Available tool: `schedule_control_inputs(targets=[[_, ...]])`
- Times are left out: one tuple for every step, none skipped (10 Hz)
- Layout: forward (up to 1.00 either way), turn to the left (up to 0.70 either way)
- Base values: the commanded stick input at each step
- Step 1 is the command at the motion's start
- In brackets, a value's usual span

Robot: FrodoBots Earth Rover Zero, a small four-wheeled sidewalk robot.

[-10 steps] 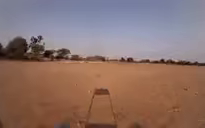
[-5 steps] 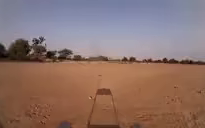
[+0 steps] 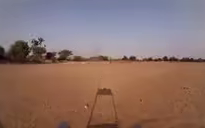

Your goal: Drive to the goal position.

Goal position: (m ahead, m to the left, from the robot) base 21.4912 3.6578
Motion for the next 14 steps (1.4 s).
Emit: schedule_control_inputs(targets=[[0.70, 0.00], [0.70, 0.00], [0.70, 0.00], [0.70, 0.00], [0.70, 0.00], [0.70, 0.00], [0.70, 0.00], [0.70, 0.00], [0.70, 0.00], [0.70, 0.00], [0.70, 0.00], [0.70, 0.00], [0.70, 0.00], [0.70, 0.00]])
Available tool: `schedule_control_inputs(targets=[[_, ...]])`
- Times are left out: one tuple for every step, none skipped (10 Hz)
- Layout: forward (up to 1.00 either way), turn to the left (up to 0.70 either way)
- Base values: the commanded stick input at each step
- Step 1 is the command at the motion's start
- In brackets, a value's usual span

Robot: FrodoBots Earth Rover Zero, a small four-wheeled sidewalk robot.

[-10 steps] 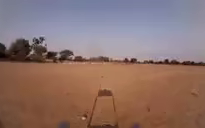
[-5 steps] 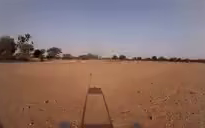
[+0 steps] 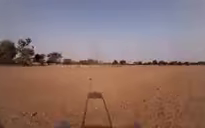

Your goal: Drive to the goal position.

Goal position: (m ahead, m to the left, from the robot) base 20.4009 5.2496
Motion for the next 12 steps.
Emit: schedule_control_inputs(targets=[[0.70, 0.00], [0.70, 0.00], [0.70, 0.00], [0.70, 0.00], [0.70, 0.00], [0.70, 0.00], [0.70, 0.00], [0.70, 0.00], [0.70, 0.00], [0.70, 0.00], [0.70, 0.00], [0.70, 0.00]])
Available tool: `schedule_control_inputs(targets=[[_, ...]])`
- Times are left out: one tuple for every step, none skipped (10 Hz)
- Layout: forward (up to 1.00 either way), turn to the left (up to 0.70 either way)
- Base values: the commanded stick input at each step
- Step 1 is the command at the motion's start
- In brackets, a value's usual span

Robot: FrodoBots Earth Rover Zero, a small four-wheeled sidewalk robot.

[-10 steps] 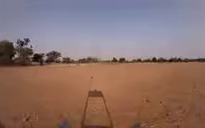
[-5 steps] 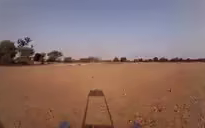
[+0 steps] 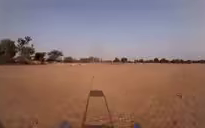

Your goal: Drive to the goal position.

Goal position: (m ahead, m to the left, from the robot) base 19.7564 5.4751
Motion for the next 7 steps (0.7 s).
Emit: schedule_control_inputs(targets=[[0.70, 0.00], [0.70, 0.00], [0.70, 0.00], [0.70, 0.00], [0.70, 0.00], [0.70, 0.00], [0.70, 0.00]])
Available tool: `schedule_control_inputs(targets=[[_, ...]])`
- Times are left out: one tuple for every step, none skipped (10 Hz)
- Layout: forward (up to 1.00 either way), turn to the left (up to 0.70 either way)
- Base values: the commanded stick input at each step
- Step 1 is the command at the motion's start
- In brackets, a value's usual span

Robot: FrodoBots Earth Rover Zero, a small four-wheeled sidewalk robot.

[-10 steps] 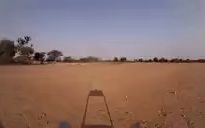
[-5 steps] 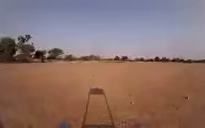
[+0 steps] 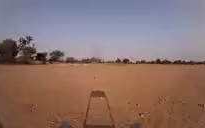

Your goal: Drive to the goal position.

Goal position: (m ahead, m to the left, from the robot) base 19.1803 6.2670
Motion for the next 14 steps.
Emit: schedule_control_inputs(targets=[[0.68, 0.00], [0.66, 0.00], [0.65, 0.00], [0.65, 0.00], [0.65, 0.00], [0.65, 0.00], [0.65, 0.00], [0.65, -0.01], [0.65, -0.11], [0.65, -0.25], [0.65, -0.33], [0.65, -0.33], [0.65, 0.00], [0.65, 0.00]])
